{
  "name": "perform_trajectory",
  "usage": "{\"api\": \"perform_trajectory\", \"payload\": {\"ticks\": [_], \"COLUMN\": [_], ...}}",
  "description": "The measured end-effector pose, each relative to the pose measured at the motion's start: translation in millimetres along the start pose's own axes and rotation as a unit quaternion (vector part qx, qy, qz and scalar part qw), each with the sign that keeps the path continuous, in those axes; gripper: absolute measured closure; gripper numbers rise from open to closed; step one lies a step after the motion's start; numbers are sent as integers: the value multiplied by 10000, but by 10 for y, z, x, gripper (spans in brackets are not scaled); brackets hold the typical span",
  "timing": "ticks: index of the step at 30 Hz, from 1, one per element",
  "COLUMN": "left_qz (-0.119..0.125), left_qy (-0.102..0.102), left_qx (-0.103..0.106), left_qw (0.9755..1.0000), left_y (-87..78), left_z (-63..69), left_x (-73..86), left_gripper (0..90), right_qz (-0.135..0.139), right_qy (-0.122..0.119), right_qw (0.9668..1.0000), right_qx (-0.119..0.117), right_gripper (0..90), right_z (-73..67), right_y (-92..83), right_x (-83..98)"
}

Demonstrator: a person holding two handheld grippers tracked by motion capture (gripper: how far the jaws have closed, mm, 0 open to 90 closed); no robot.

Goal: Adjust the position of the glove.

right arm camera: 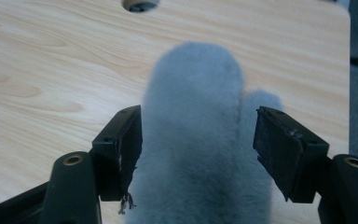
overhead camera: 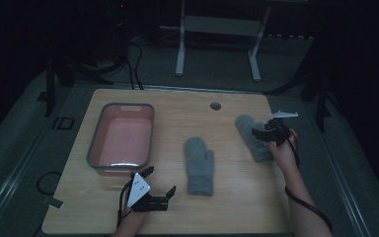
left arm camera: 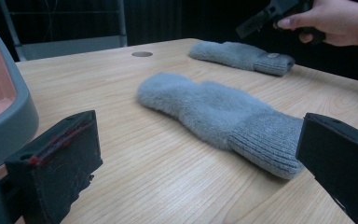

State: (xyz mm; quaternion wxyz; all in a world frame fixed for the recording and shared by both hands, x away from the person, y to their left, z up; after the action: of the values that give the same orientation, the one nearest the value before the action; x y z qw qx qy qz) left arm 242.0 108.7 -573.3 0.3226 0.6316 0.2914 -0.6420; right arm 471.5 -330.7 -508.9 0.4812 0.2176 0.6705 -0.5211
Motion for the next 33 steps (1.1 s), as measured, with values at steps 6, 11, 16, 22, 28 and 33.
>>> {"api": "perform_trajectory", "payload": {"ticks": [6,11,16,22,28,33], "left_qz": [-2,3,0,0,3,1], "left_qy": [-6,-9,5,7,-7,-1], "left_qx": [0,-5,3,2,-10,-10], "left_qw": [10000,10000,10000,10000,10000,10000], "left_y": [0,-2,0,0,-1,-1], "left_z": [-4,-2,0,1,-3,0], "left_x": [0,0,0,0,0,0], "left_gripper": [2,2,2,2,2,2], "right_qz": [-130,-227,-198,-202,-70,300], "right_qy": [-31,-11,-190,-149,229,434], "right_qw": [9998,9997,9996,9997,9996,9978], "right_qx": [161,101,7,21,139,406], "right_gripper": [345,379,487,707,798,801], "right_z": [30,33,-2,-33,-57,-137], "right_y": [129,189,197,188,107,-97], "right_x": [149,316,396,402,384,305]}}
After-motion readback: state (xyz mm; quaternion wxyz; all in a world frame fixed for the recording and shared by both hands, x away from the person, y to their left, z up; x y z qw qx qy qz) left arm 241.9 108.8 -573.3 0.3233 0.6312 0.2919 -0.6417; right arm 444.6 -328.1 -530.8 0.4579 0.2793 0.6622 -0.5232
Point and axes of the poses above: each handheld gripper's, and its own axes: y roughly forward along the jaws, x roughly out of its underside, z roughly to its right, the point moved 1 cm from there along y, roughly forward along the jaws, and after that the axes turned 13 degrees about z, right-handed, at the moved point
